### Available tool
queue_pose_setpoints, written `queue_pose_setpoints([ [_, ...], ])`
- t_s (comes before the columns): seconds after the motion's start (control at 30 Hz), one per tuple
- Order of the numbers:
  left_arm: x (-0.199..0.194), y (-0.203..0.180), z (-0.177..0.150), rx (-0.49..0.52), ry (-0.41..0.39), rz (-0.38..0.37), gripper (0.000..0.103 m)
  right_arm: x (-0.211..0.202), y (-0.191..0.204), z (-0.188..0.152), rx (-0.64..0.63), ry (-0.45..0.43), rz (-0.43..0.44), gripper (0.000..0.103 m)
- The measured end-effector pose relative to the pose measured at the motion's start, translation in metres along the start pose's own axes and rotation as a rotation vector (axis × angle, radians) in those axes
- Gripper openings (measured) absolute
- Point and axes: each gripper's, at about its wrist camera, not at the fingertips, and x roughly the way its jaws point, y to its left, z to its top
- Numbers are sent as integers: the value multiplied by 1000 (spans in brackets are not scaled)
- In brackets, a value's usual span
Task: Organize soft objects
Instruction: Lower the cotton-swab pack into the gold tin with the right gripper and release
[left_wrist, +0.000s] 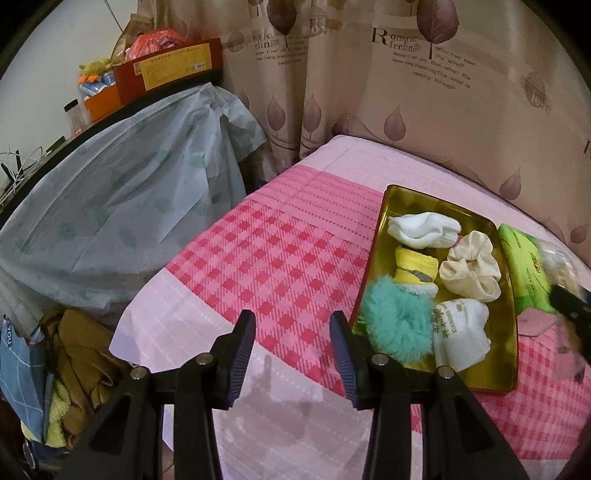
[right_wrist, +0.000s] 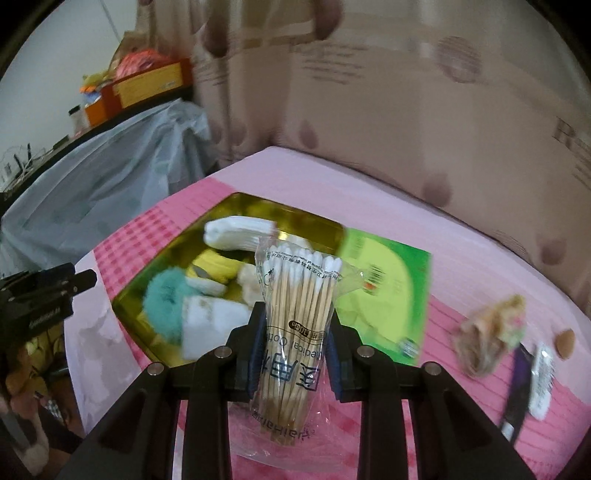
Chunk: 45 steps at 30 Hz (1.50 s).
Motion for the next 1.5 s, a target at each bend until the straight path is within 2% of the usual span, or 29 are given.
queue_pose_setpoints([
  [0.37, 3, 9, 4, -49, 4, -13, 42, 58, 48, 26, -58, 50, 44, 26],
  [0.7, 2, 9, 2, -57, 0, -12, 42, 84, 56, 15, -64, 104, 53, 27],
  [0.77, 2, 9, 2, -55, -1, -13, 42, 85, 57, 13, -65, 107, 53, 30],
  [0.83, 1, 9, 2, -53, -3, -10, 42, 85, 57, 13, -66, 107, 54, 33],
  [0.9, 1, 8, 2, -52, -5, -9, 42, 83, 57, 13, -63, 103, 57, 44],
  [0.97, 1, 8, 1, -52, -4, -7, 42, 79, 57, 13, -61, 94, 57, 59],
  [1.03, 1, 8, 1, -53, -5, -8, 42, 73, 57, 14, -66, 72, 51, 63],
  [1.23, 0, 6, 2, -43, -8, -7, 42, 49, 52, 13, -59, 31, 60, 68],
  [1.5, -2, 2, 2, -18, -17, -2, 42, 10, 27, -8, -19, -7, 67, 69],
])
